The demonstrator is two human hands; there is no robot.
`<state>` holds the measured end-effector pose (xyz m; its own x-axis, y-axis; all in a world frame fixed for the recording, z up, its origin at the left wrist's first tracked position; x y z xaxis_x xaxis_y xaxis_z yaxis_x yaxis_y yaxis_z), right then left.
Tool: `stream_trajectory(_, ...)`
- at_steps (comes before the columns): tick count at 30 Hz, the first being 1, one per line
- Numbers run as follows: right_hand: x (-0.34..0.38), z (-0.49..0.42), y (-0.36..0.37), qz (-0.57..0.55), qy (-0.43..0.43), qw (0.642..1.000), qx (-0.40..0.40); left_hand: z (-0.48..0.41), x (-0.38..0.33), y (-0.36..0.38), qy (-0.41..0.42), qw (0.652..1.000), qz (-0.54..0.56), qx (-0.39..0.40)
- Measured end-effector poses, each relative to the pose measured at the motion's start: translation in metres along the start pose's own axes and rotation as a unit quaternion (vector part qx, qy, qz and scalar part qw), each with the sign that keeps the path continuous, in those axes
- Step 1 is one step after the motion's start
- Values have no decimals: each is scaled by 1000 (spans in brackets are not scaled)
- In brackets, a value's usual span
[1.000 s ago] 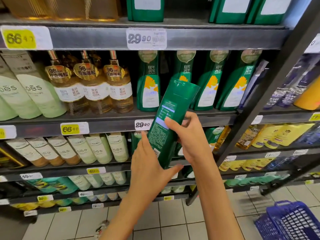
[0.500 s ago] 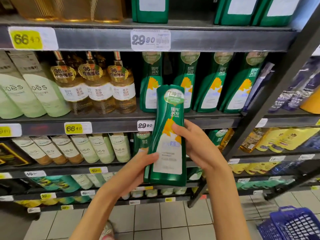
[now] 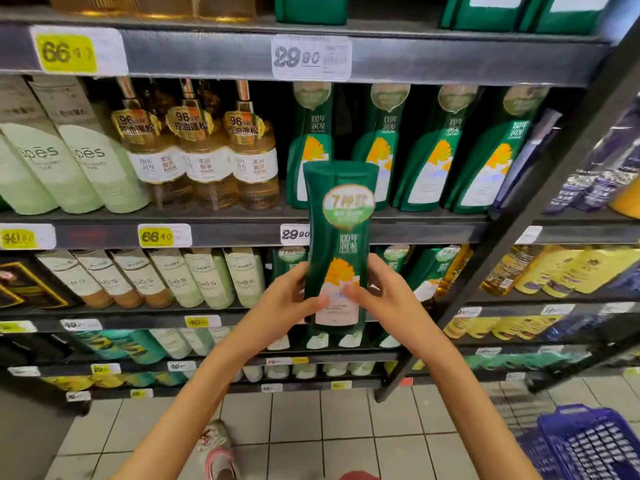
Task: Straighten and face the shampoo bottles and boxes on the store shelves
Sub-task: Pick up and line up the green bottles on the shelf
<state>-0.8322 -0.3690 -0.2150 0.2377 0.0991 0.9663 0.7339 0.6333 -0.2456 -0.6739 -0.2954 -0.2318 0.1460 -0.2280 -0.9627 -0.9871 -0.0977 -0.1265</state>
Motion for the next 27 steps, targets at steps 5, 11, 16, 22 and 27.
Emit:
stream_trajectory(5,-2,11,10,6,-69,997,-23,3,-2,0,98,986,-134,-13)
stream_trajectory(11,2,18,6,16,-14,1000,5,12,-5,-1,17,999,-44,-13)
stream_trajectory(16,26,35,-6,-55,62,997,12,16,-40,-2,-87,991,76,68)
stream_trajectory(22,28,34,-4,-197,207,958,0,10,-61,10,-210,958,182,70)
stream_trajectory(27,26,44,-3,-148,155,977,21,21,-67,17,-151,980,121,38)
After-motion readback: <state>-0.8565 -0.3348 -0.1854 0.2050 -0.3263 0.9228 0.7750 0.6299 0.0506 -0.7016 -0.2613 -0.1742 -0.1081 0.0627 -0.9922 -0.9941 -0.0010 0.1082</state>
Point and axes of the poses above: each hand's wrist, its own z-axis away from the middle knuckle, its own y-axis out of the palm, x = y × z, the point moved 1 cm from there along -z, towards the middle knuckle, and after that the axes turned 11 degrees about y, right-handed, at the moved point
